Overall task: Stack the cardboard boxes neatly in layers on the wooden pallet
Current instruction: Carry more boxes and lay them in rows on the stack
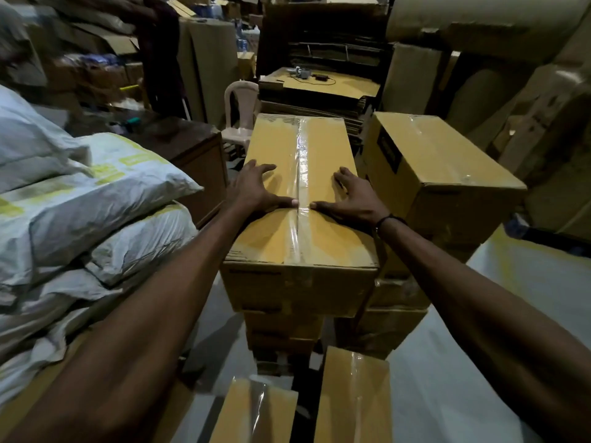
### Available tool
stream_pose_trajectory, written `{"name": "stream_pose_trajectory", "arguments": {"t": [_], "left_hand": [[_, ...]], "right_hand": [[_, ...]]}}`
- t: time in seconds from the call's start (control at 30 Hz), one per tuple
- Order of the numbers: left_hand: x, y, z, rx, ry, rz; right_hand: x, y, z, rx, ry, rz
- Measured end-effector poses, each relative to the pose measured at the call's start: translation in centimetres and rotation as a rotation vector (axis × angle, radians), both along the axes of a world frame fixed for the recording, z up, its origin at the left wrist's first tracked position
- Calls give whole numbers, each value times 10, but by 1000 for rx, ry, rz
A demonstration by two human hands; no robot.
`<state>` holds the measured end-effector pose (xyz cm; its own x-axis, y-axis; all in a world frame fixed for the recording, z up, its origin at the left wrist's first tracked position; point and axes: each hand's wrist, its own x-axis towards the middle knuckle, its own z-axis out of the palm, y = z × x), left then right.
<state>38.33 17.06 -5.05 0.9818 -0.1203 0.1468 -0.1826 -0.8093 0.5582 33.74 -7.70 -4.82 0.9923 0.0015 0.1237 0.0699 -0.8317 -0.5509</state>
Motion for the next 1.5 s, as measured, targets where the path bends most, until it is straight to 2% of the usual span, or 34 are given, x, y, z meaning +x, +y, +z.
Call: {"name": "stream_pose_trajectory", "arguments": {"t": [0.27,0.43,0.7,0.9,1.07,1.5], "left_hand": [[-151,-28,8,-56,-144,18],[-262,-70,-11,-35,-199,1],[-427,-151,-66,37,-175,-52],[-517,-199,-96,21,-152,-145],[-551,-246,-112,17,-112,-310],[-628,-394,-132,-3,-7,-959]], "right_hand": [[-146,-29,3,67,-117,8],[-255,-65,1,119,-41,27],[-435,-133,-55,123,-83,-83],[-544,-177,-85,118,-129,-184],[-614,-207,-102,100,-182,-372],[-791,-269,-128,31,-126,-943]]}}
